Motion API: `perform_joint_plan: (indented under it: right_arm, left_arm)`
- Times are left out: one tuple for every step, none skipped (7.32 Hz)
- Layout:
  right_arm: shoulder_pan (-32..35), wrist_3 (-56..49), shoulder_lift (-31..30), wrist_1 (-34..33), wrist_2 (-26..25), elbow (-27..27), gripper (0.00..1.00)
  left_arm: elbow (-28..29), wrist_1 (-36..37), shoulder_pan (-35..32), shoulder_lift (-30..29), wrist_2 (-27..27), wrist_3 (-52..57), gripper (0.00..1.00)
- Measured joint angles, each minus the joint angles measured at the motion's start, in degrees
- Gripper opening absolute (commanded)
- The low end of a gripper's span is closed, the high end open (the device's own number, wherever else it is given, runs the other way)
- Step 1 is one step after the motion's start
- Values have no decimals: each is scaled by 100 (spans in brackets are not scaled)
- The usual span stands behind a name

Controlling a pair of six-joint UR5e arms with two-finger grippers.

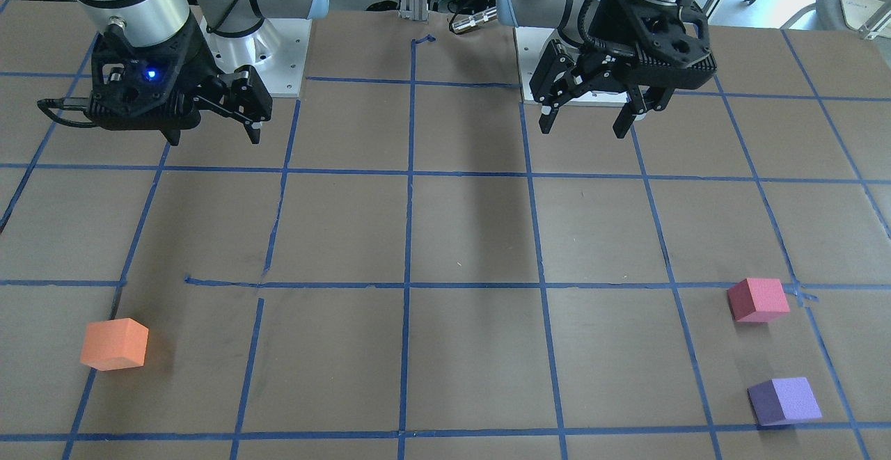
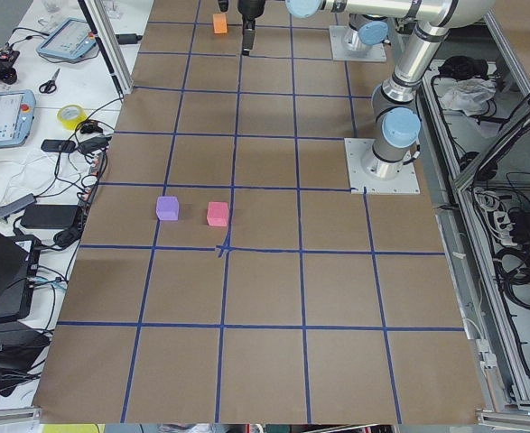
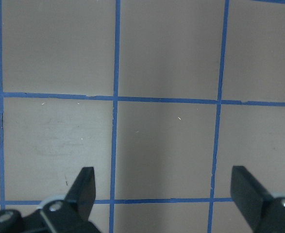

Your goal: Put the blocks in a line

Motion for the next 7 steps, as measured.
perform_joint_plan:
  right_arm:
    - [-1, -15, -1, -12, 0, 4, 100]
    - [-2, -33, 2, -39, 0, 8, 100]
    - [-2, -41, 3, -58, -2, 9, 100]
    - [-2, -44, 1, -63, -6, 10, 100]
    - [-2, -31, -1, -61, -10, 9, 100]
    - [-5, -6, 8, -41, -17, 8, 100]
    - [-7, 3, 15, -11, -20, 8, 100]
  left_arm:
    - [-4, 28, 1, 3, -2, -2, 100]
    - [-10, 38, 1, 5, -3, -12, 100]
    - [-14, 41, 1, 7, -3, -19, 100]
    - [-16, 42, 1, 8, -4, -25, 100]
    - [-17, 42, 2, 9, -4, -28, 100]
    - [-17, 42, 1, 8, -2, -28, 100]
    - [-17, 42, 1, 7, 2, -25, 100]
